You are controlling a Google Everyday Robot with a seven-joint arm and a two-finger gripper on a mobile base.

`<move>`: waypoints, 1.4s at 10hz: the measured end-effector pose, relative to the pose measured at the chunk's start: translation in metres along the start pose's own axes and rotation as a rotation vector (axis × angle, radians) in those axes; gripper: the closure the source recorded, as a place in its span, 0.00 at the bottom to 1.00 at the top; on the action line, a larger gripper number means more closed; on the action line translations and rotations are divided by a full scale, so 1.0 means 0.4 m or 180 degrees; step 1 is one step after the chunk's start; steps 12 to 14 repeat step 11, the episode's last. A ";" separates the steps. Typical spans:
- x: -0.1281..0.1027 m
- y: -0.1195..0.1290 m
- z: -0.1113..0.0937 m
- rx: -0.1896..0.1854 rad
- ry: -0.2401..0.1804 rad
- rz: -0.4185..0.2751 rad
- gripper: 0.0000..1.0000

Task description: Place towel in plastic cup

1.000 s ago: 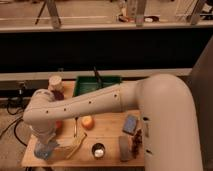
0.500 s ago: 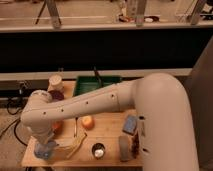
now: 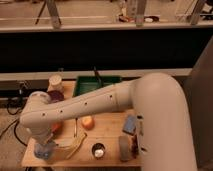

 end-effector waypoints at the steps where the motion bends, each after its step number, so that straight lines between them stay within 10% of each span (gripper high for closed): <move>1: 0.002 0.000 0.002 0.0005 0.0008 -0.0009 0.82; 5: 0.006 -0.001 0.001 0.0037 0.0055 -0.0039 0.53; 14: 0.015 0.001 -0.004 0.0075 0.0103 -0.0079 0.53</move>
